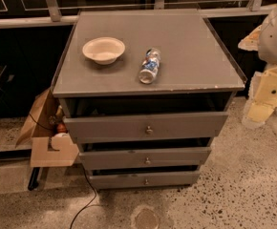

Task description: Open bottom drawer

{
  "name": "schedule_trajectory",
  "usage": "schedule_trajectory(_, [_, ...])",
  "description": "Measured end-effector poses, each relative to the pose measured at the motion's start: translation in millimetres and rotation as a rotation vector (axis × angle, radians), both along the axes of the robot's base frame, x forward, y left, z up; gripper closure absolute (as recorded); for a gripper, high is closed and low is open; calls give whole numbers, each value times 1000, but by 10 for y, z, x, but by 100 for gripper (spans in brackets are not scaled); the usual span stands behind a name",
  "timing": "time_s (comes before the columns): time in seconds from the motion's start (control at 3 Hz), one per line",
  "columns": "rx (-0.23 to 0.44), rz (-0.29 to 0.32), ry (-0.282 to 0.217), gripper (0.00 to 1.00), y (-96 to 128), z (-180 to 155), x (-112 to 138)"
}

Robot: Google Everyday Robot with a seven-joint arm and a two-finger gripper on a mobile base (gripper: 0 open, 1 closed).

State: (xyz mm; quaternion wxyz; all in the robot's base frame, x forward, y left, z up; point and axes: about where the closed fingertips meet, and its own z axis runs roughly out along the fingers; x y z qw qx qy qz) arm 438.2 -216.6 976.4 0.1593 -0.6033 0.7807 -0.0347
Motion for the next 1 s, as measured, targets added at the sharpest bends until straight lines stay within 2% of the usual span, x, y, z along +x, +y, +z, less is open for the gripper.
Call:
schedule_trajectory(0.33, [0, 0, 0, 0, 0, 0, 0])
schedule_trajectory(0.67, [4, -1, -19, 17, -12, -74, -2])
schedule_trajectory(1.0, [65, -15, -30, 41, 22, -410, -102])
